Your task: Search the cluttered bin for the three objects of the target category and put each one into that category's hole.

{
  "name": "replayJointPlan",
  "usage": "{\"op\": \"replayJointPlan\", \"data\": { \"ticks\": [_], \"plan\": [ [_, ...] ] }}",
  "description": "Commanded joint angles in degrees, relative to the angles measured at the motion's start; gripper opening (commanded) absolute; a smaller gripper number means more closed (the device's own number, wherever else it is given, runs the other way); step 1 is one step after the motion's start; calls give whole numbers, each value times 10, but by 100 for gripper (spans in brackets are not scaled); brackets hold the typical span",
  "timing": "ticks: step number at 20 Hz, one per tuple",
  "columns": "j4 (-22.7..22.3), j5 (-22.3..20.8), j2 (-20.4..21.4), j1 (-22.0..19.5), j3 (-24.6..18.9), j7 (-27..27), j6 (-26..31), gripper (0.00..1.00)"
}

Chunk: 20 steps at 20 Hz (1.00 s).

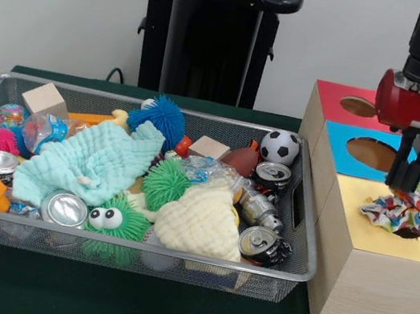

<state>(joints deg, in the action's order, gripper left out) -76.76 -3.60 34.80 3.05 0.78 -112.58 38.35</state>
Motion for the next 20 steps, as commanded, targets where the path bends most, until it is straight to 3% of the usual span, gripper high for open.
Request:
{"op": "replayJointPlan", "data": {
  "ticks": [1,20],
  "plan": [
    [-57,-24,-28,-3,-24,-41,-43,0],
    [-32,-16,-84,24,-8,-76,-106,0]
  ]
}}
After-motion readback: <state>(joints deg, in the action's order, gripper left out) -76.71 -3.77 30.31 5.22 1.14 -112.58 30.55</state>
